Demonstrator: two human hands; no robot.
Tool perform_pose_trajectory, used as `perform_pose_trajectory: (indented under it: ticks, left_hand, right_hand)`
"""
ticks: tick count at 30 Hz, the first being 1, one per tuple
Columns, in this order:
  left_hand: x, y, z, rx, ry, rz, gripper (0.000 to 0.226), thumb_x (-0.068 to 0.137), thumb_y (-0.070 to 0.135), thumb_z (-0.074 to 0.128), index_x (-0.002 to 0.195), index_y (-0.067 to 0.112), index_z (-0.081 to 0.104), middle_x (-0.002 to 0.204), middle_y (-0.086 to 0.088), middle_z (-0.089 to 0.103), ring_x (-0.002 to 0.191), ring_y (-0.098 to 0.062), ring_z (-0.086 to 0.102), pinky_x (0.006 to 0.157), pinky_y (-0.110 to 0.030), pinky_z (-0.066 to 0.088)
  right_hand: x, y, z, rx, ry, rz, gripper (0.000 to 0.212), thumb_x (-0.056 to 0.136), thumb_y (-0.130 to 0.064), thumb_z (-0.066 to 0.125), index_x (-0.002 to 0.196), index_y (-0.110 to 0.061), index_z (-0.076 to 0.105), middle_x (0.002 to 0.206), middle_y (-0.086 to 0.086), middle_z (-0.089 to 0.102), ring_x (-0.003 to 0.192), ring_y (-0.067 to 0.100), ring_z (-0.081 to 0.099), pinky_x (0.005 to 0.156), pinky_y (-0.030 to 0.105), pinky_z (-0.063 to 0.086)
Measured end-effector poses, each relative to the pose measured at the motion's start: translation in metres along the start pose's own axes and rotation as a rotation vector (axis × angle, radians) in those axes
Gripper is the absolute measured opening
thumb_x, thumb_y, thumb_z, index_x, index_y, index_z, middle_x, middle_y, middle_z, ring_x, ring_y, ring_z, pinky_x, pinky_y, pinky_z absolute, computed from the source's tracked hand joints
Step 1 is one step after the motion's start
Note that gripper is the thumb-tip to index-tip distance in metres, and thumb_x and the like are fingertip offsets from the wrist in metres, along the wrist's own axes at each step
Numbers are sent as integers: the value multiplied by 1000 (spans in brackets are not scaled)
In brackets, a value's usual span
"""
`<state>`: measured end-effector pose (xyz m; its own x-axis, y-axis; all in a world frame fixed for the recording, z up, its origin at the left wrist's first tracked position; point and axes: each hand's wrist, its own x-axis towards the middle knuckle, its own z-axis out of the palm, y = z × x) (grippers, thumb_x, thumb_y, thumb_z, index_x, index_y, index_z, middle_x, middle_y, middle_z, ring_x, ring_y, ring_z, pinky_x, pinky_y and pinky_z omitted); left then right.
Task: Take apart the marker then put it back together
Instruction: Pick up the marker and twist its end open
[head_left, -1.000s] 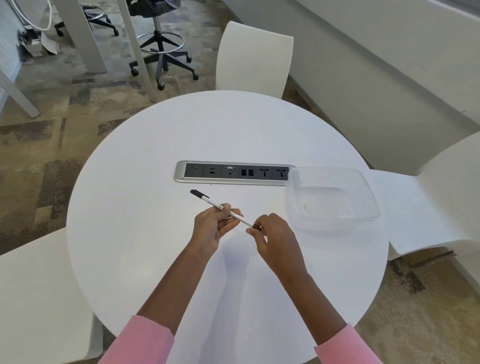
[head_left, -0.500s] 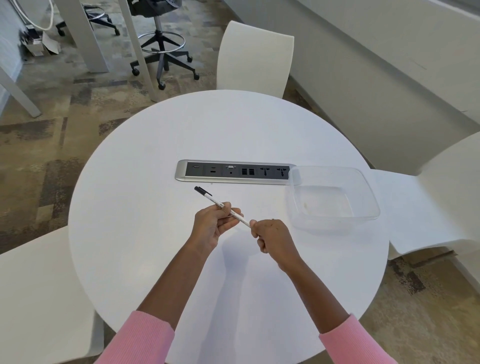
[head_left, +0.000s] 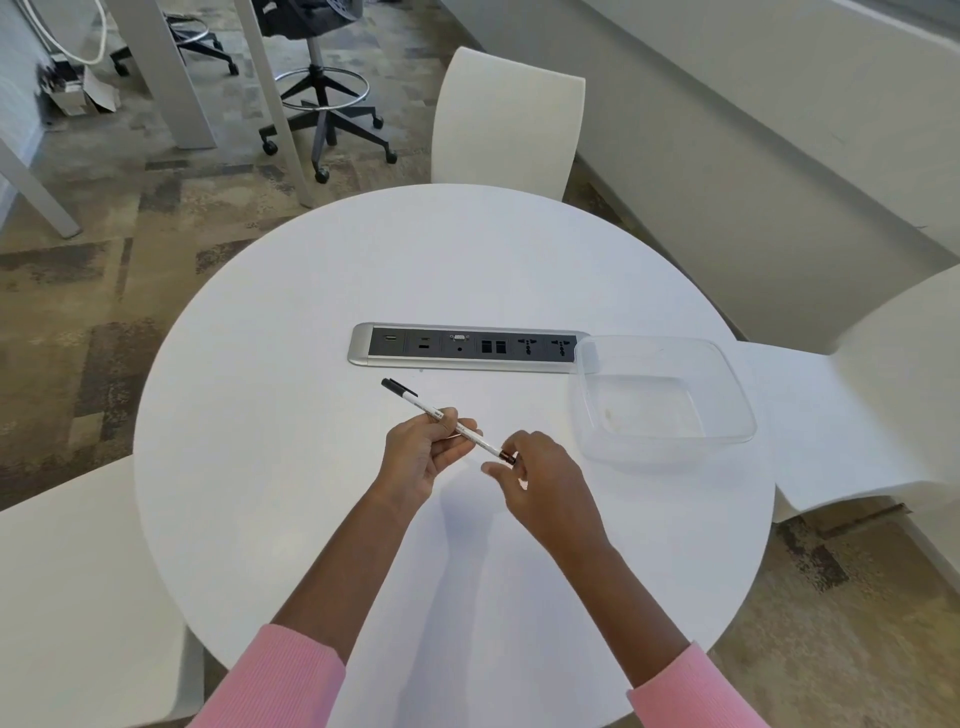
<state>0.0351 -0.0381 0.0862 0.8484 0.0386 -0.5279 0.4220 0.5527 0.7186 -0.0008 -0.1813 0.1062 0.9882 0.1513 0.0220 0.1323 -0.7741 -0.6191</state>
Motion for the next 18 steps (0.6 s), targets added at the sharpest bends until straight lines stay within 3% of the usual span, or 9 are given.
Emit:
perform_pose_trajectory:
  ticks: [4, 8, 13, 18]
  left_hand:
    - [0, 1, -1, -13, 8, 2, 12, 87, 1, 55, 76, -1, 59, 54, -6, 72, 55, -16, 71, 49, -19, 56]
    - [2, 4, -3, 1, 9, 3, 12, 87, 1, 55, 76, -2, 60, 55, -6, 72, 56, -17, 71, 49, -19, 56]
    - [1, 4, -1, 17, 1, -6, 13, 87, 0, 55, 75, -2, 59, 54, -6, 72, 55, -17, 71, 48, -19, 56]
    - [0, 3, 3, 20, -12, -18, 14, 87, 0, 54, 74, -2, 59, 52, -6, 71, 53, -15, 70, 47, -18, 55]
  right_hand:
    - [1, -1, 2, -138, 59, -118, 24, 90, -18, 52, 79, 3, 58, 76, 19, 56, 71, 32, 49, 56, 35, 36]
    - [4, -5, 1, -66, -17, -60, 29, 92, -20, 47, 77, 2, 57, 70, 11, 49, 66, 23, 41, 60, 34, 33]
    - [8, -8, -5, 418, -123, 303, 38, 90, -19, 51, 52, -11, 51, 47, -2, 40, 47, 13, 37, 47, 24, 28]
    - [12, -3, -9, 1155, -326, 768, 37, 92, -16, 44, 56, -13, 46, 44, -6, 39, 34, 6, 31, 31, 13, 24]
